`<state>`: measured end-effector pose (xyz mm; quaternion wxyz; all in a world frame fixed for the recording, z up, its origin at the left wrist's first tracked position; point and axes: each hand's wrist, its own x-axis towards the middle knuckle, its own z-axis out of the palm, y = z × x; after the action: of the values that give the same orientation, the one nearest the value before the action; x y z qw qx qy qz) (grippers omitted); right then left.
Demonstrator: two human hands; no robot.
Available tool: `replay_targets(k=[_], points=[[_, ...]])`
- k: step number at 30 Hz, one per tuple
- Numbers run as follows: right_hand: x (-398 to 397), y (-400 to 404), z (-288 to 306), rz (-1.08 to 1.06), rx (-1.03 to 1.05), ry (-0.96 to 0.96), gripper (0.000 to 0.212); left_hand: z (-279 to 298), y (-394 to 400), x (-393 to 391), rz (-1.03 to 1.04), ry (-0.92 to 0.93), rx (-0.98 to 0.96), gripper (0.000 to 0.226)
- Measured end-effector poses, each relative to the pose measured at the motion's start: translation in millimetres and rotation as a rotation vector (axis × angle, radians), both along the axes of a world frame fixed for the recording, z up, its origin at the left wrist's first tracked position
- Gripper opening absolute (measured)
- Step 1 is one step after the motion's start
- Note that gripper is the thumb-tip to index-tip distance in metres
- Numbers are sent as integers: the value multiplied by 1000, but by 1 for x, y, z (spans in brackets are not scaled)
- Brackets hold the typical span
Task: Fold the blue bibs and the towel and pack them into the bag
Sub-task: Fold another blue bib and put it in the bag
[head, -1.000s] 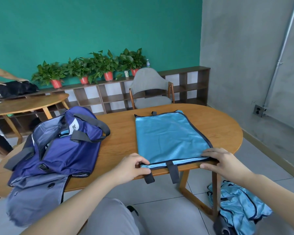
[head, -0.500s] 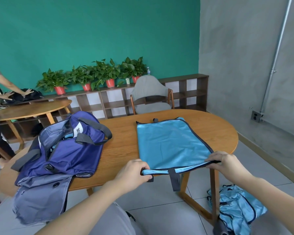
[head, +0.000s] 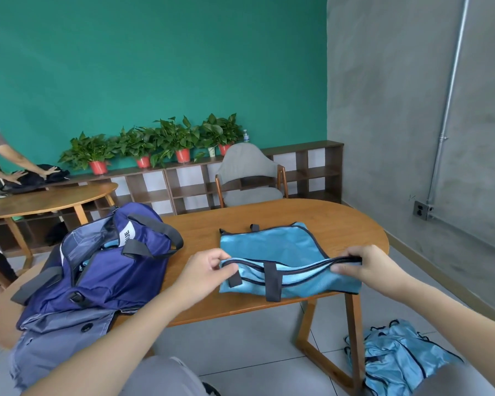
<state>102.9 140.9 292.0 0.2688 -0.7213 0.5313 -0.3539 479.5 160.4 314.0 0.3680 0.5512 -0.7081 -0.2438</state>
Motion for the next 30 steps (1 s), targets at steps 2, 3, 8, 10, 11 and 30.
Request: replay_targets(k=[2,3,8,10,11,30], points=[[3,-4,10,22,43,-134,21,12,-3,1,16,107,-16,2],[5,-8,15,27,60,-182,25,17,-6,2,23,143,-17,4],[20,-50,29,-6,79,-299,33,21,-42,5,40,215,22,7],[27,-75,30,-18,82,-305,32,19,-65,9,67,240,30,8],[30,-91,28,-32,99,-302,32,16,-79,11,89,248,31,8],[55,-202,-71,-311,101,3,57,-96,-192,46,344,193,0,11]])
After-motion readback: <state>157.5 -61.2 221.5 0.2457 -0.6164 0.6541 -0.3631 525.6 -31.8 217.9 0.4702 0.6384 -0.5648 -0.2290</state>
